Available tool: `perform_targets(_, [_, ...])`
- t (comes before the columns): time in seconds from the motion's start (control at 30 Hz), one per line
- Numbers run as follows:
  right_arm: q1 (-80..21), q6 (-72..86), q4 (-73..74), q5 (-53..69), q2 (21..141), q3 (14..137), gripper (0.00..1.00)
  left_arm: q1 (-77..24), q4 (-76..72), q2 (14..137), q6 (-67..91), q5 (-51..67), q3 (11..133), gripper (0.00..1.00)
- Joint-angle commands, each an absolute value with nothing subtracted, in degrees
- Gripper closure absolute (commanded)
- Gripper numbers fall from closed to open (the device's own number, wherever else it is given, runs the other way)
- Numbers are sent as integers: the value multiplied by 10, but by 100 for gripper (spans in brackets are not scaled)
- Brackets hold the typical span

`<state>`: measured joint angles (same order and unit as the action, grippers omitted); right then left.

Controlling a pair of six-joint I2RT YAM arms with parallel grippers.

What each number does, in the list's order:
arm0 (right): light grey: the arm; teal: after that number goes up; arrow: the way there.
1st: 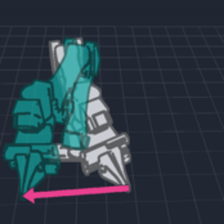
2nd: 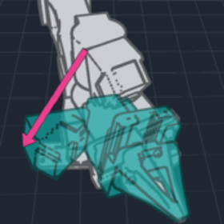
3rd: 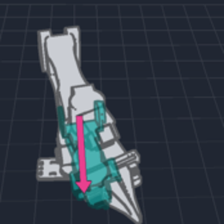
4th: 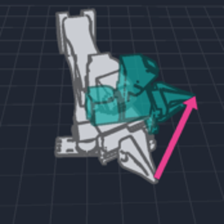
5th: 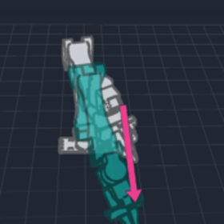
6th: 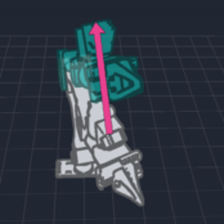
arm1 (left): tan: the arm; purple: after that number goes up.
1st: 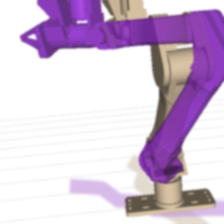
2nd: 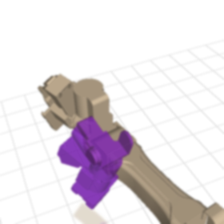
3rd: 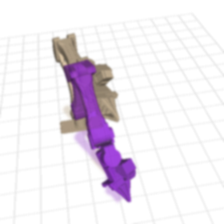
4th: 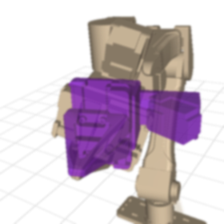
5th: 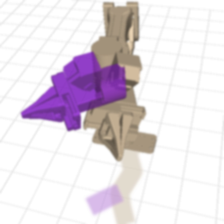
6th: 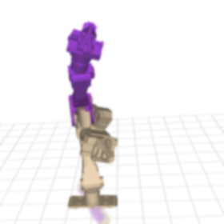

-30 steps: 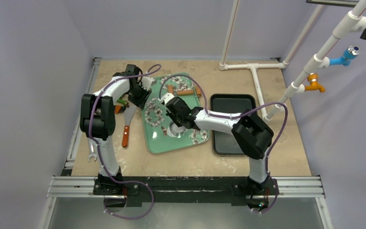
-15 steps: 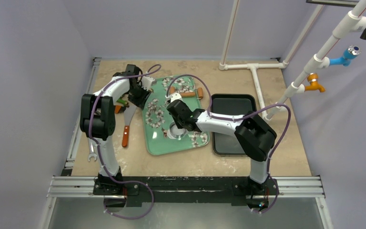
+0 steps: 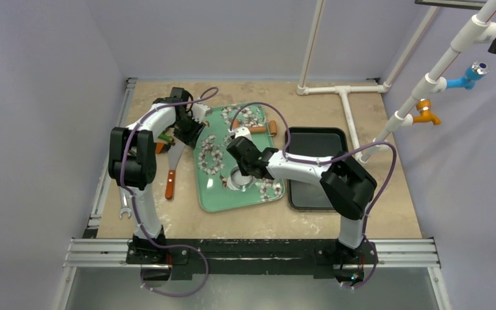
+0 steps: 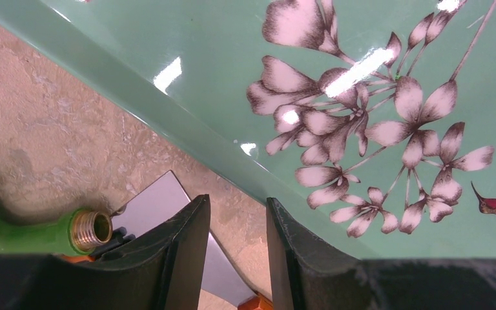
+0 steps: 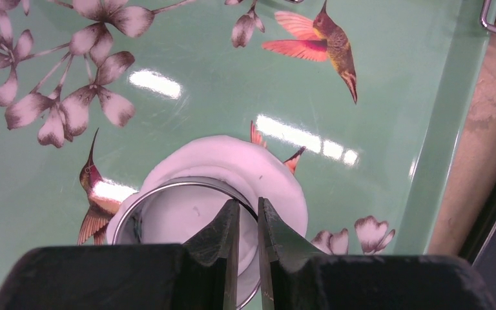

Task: Roll out the dumpling wrappers from the dough
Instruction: Press the dumpling wrapper on the work surface.

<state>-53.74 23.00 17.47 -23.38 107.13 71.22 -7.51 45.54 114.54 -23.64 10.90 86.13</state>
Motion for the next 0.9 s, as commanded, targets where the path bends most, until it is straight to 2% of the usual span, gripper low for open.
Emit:
perform_targets(0.0, [-542,290,280,-219,1081,669,100,-71,459,1150,-245,122,881,63])
perform_targets(0.6, [-551,316,315,-227,1073,706,100,-71,463,1150,-251,125,880,63])
perform_targets(0.73, [-551,302,306,-228,1075,718,89,-71,476,1140,-263,150,876,63])
perform_targets(0.87, [-551,293,301,-225,1069,721,84,-71,487,1102,-277,223,867,62])
